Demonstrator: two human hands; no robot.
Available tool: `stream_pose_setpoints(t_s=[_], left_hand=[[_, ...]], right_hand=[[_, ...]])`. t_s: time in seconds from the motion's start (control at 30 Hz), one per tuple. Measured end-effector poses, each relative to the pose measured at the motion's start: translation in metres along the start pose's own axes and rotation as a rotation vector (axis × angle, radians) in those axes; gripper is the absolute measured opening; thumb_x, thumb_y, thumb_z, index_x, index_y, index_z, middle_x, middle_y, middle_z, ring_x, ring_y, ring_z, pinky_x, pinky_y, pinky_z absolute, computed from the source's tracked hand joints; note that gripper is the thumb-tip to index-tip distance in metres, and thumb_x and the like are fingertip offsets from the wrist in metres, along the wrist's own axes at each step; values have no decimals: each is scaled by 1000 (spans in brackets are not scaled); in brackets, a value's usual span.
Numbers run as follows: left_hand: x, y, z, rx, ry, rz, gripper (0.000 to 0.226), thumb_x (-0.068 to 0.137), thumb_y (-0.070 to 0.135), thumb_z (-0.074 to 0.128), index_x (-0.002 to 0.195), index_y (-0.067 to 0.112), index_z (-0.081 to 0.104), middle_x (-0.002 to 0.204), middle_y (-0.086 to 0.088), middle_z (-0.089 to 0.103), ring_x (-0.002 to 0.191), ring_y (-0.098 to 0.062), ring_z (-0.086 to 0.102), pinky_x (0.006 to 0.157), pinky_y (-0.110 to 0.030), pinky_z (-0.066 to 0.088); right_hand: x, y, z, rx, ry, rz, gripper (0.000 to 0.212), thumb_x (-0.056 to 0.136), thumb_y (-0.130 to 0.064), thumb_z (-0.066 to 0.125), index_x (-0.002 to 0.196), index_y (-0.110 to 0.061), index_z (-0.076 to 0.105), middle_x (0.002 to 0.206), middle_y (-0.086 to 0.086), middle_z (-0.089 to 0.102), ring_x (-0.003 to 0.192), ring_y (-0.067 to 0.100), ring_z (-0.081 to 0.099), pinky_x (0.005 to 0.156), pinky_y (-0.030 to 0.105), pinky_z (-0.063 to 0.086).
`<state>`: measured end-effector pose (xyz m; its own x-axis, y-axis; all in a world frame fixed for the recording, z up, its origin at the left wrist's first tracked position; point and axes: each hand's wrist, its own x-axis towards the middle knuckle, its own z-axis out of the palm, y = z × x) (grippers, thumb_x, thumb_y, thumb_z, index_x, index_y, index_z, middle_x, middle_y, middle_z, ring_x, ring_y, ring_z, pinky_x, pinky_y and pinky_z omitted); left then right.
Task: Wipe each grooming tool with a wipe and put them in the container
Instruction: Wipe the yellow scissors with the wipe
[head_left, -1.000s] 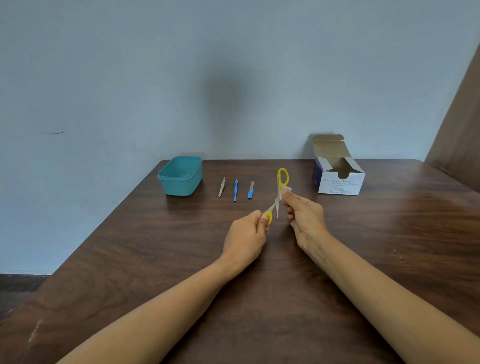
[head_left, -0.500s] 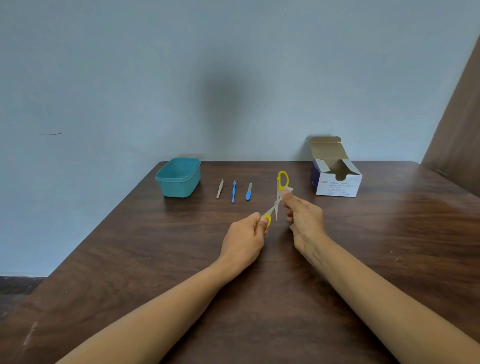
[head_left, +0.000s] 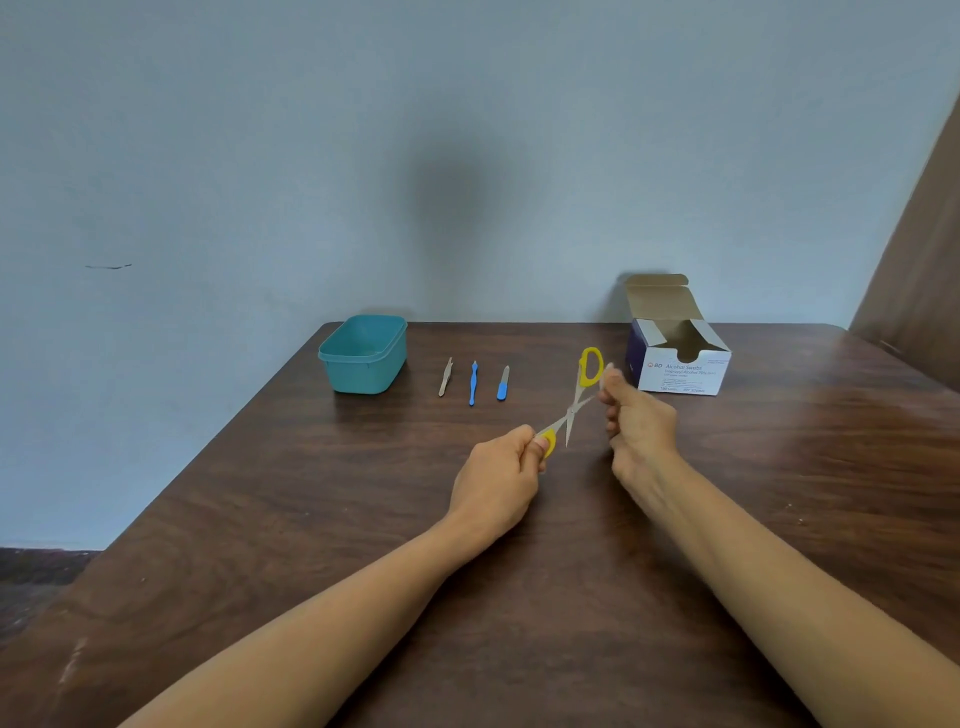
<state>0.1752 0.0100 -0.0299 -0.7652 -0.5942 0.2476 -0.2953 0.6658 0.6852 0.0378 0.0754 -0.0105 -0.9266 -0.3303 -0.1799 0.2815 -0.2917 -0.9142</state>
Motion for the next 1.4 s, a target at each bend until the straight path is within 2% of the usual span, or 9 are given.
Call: stream_pose_setpoints(t_s=[0.23,0.53,0.83,0.97,1.07,1.17,1.23,1.3,1.4], left_hand=[[1,-1,-1,-85,4,-19,36,102,37,37,76,20,54,63,7,50,62,-8,45,64,-31,40],[1,-1,-3,-195,10,-70,40,101,43,37,80,15,58,68,3,53,63,-9,45,65,-28,39],[2,-1,-2,-130,0,-54,37,101,38,37,80,16,58,67,6,53,64,-9,46,67,-33,42],[2,-1,-3,-99,-22,-52,36,102,36,37,80,17,57,69,4,54,65,-10,47,68,-35,44],[3,0,-5,-71,-31,-44,34,102,35,37,78,18,55,69,4,54,64,-9,46,66,-32,42],[4,0,-5,-51,-24,-42,35,102,35,37,81,14,57,68,4,54,65,-11,47,68,-36,46],[4,-1,-5,-45,-17,-39,35,102,34,38,83,13,58,67,4,53,65,-13,47,70,-38,47],[4,-1,-5,-41,-6,-28,34,102,33,38,83,11,57,66,4,52,64,-14,46,68,-37,46],[4,-2,-6,-28,-1,-13,34,102,31,39,83,10,56,70,-1,56,67,-16,48,69,-40,47]], right_hand=[[13,-18,-15,125,-195,130,11,83,-19,71,76,-14,64,64,-4,62,57,2,46,50,11,40],[12,-19,-16,5,-402,202,7,83,-21,69,82,-14,69,63,-6,66,58,3,47,50,11,43],[11,-25,-18,-214,-368,14,12,76,-24,76,79,-13,73,68,-5,68,58,4,47,49,13,40],[10,-25,-19,-270,-373,-108,23,62,-37,81,72,-17,77,70,-3,65,61,6,41,56,19,35],[9,-25,-19,-284,-379,-195,9,74,-27,78,75,-19,77,63,-11,66,64,6,43,60,20,35],[7,-26,-18,-274,-407,-267,5,79,-19,74,81,-14,75,65,-11,70,62,3,55,63,16,42],[7,-26,-18,-263,-421,-295,5,79,-16,74,81,-12,75,74,-3,74,74,10,65,79,25,52],[6,-27,-19,-264,-413,-318,3,78,-16,75,78,-13,77,79,2,75,82,17,68,93,37,51],[5,-26,-19,-265,-407,-347,7,78,-16,76,71,-18,78,79,2,75,84,17,68,98,43,49]])
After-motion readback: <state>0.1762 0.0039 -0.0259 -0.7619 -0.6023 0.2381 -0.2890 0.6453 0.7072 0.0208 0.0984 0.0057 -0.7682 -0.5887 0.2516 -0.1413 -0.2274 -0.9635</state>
